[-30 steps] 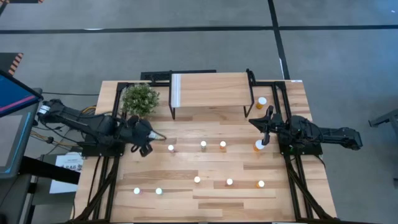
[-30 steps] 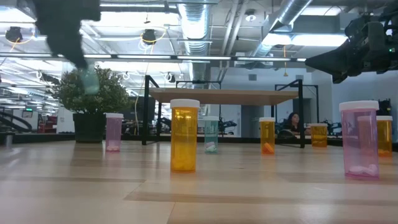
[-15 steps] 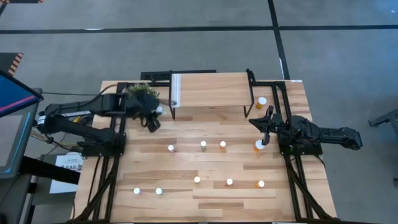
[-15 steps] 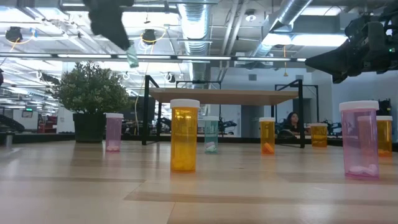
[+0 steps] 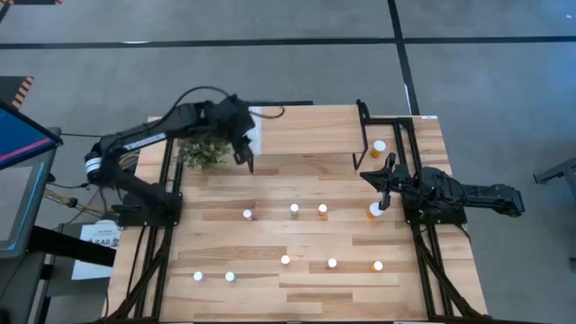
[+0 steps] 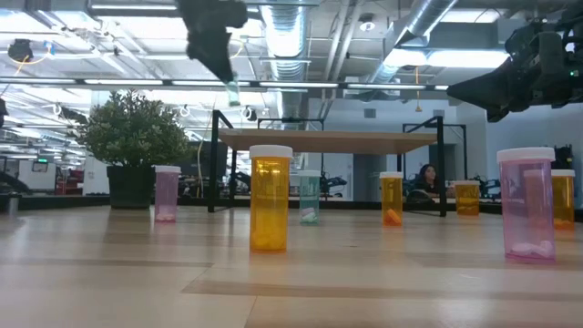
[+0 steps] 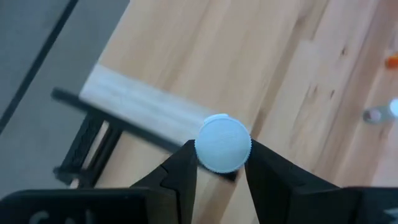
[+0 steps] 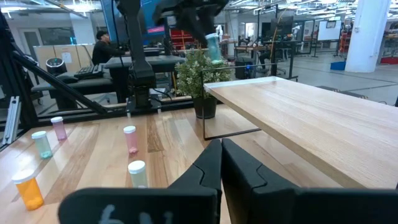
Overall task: Pick and place medicine bottles onto shelf by color
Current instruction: Put the small left blue pill bottle on the shelf
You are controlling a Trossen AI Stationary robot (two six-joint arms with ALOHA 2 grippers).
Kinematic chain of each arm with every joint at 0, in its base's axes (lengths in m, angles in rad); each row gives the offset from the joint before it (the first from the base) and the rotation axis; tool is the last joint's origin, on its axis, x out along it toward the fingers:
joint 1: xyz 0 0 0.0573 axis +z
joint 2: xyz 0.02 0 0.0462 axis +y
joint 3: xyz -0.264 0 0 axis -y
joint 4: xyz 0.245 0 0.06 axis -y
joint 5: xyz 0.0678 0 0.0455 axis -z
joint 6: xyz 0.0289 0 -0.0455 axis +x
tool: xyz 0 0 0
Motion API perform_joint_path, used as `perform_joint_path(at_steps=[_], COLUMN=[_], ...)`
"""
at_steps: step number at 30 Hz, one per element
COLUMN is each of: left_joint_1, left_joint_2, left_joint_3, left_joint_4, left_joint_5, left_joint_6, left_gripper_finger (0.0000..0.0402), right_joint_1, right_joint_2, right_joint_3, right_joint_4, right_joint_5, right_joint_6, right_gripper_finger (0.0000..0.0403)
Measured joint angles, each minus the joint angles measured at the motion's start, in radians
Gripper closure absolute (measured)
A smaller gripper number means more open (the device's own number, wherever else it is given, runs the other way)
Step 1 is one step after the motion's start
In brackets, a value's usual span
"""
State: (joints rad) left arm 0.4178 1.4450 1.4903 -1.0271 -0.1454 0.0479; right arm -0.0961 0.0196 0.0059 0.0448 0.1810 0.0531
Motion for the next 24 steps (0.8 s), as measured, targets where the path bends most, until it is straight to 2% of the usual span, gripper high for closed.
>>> perform_joint_path(at_steps=[11,17,24], left_joint_1=[0.13,0.188,0.255], left_joint_2=[0.238,0.307,0.31], left_joint_3=[0.231,0.263,0.254], left_joint_4=[-0.014,-0.015,0.001], left_joint_5=[0.062,0.093,0.14], left_joint_6=[0.1,0.129,0.135], left_gripper_finger=[0.0294,0.0294,0.0294], right_joint_1=[0.0,0.0,0.0], right_joint_2=[0.0,0.0,0.0], right_joint_3=[0.0,0.0,0.0], right_joint_4=[0.0,0.0,0.0], right_joint_5=[0.0,0.0,0.0], right_joint_6=[0.0,0.0,0.0], right_gripper_finger=[0.037,0.037,0.037])
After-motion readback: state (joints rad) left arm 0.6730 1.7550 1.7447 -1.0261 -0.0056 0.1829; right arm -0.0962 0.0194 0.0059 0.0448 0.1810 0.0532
